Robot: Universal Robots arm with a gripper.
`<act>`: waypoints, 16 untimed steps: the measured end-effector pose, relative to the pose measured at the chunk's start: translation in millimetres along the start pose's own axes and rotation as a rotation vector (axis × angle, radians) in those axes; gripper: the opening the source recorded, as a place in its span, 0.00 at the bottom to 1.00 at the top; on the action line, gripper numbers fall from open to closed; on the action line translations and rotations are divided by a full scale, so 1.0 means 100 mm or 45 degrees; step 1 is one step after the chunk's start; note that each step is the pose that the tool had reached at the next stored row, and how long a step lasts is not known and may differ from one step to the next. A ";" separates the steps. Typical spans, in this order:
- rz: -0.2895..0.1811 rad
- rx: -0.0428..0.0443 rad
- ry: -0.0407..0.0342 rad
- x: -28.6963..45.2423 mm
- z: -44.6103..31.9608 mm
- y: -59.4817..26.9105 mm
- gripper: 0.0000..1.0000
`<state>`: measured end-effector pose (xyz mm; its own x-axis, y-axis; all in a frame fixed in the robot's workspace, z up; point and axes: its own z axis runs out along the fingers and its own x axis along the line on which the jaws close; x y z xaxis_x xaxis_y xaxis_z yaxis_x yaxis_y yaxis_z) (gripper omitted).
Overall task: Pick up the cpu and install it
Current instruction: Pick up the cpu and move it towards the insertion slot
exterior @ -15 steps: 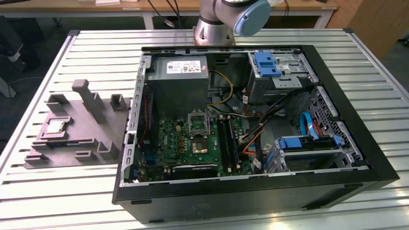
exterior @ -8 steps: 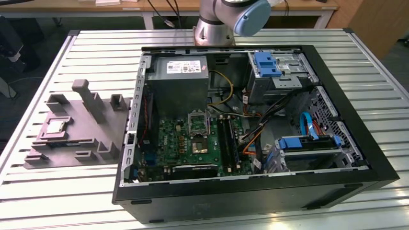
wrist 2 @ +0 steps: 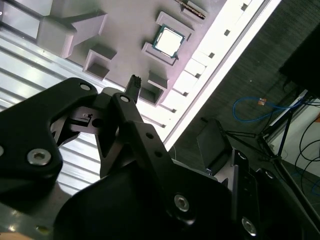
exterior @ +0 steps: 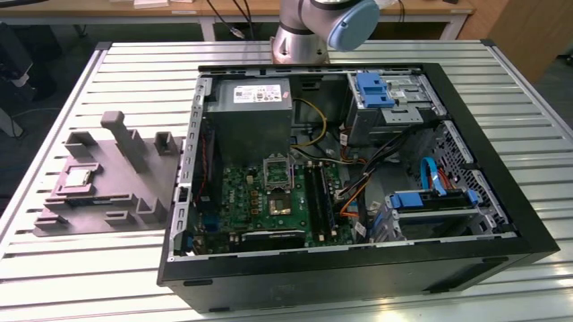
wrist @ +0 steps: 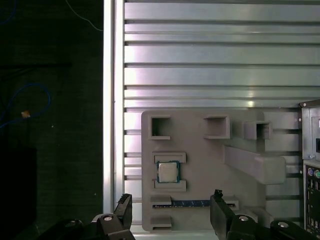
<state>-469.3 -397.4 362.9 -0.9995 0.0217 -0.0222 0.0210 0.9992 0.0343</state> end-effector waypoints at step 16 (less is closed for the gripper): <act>0.000 -0.016 0.0003 0.000 0.045 -0.002 0.72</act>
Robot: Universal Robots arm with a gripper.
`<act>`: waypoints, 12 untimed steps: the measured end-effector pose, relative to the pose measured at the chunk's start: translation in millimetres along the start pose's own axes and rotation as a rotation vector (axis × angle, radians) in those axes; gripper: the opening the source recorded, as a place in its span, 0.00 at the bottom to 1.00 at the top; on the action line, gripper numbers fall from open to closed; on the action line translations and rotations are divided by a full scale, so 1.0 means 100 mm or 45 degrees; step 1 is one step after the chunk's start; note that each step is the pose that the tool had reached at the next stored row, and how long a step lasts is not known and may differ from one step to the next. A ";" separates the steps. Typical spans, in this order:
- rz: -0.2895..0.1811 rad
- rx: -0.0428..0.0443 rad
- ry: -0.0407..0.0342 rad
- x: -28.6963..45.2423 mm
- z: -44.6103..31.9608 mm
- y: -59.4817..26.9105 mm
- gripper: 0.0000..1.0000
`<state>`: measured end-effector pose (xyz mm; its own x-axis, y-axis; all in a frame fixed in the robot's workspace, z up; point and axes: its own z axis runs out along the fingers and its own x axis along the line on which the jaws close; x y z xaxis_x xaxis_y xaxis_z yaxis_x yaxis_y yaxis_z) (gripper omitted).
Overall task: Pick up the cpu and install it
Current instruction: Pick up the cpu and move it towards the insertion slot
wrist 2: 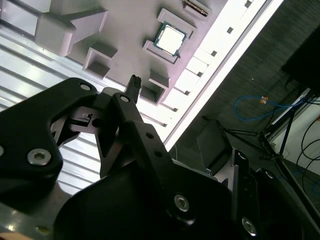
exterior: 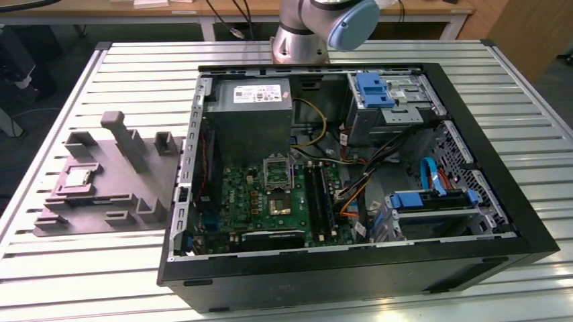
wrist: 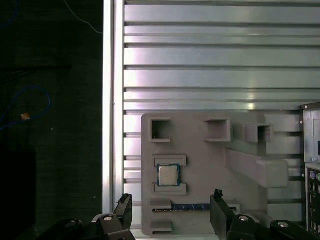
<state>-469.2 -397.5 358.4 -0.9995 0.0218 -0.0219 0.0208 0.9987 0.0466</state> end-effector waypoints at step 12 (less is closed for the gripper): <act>0.000 0.000 0.0002 0.002 0.081 -0.004 0.72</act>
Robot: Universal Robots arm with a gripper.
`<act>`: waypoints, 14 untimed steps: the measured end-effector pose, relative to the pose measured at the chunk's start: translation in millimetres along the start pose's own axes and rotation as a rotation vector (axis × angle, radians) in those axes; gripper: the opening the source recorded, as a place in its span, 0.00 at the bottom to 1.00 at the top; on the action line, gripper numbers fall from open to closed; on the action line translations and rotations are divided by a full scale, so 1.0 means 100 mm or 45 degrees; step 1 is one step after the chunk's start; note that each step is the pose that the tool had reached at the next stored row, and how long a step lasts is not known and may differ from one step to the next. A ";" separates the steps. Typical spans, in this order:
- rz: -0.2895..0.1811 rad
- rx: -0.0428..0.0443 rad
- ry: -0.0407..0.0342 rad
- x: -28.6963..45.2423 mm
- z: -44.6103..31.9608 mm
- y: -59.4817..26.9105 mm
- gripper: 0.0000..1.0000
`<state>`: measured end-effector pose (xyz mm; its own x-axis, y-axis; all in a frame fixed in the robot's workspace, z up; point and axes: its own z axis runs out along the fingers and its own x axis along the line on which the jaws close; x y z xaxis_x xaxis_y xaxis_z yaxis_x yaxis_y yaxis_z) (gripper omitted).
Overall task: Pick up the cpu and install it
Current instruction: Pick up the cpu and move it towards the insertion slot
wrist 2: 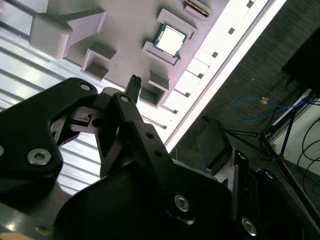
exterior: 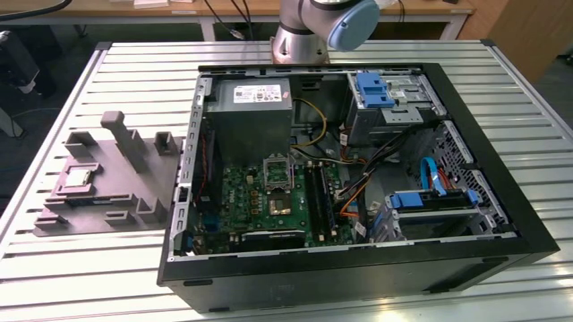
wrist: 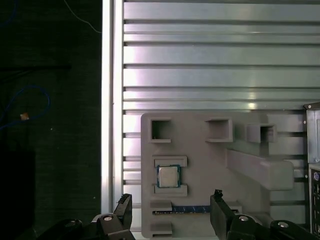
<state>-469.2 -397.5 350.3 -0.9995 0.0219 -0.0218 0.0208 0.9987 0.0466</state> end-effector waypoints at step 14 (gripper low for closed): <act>0.000 0.000 0.0000 0.001 0.059 -0.003 0.72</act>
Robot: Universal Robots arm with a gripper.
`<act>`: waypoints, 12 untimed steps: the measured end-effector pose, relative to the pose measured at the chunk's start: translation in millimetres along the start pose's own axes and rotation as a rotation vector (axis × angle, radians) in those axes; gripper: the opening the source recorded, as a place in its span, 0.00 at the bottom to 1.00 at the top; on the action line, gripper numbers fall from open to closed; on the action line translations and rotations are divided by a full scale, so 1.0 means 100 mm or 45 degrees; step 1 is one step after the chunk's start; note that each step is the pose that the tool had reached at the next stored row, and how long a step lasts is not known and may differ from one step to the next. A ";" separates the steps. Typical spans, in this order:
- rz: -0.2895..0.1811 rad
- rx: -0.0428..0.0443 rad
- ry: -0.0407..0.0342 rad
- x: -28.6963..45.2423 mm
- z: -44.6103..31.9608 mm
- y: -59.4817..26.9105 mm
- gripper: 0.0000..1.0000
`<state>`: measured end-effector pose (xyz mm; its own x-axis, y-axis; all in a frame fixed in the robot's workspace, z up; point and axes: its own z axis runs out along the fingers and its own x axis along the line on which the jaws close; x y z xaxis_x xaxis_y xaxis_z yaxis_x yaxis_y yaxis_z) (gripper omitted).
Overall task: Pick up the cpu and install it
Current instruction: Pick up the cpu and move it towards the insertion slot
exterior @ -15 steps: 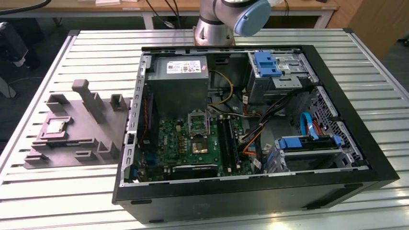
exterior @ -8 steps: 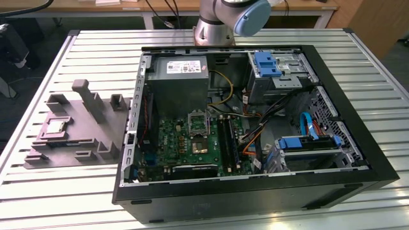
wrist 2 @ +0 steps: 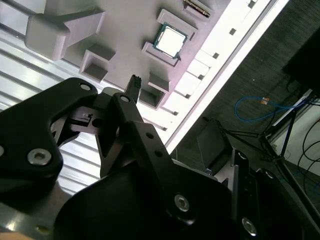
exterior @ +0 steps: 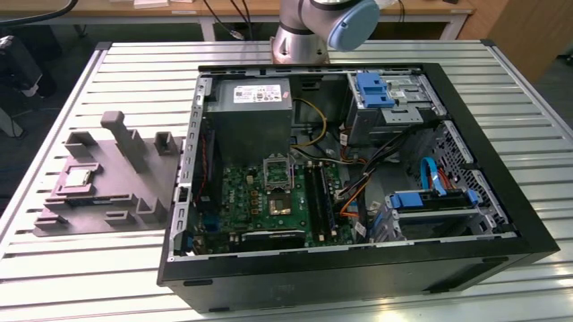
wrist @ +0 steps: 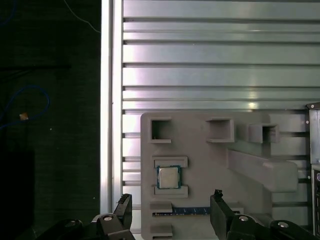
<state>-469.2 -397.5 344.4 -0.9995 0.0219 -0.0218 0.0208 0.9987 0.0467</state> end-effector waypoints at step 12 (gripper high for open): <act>0.000 0.000 0.0001 0.001 0.033 -0.001 0.72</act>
<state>-469.2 -397.4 341.1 -0.9995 0.0219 -0.0217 0.0209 0.9987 0.0467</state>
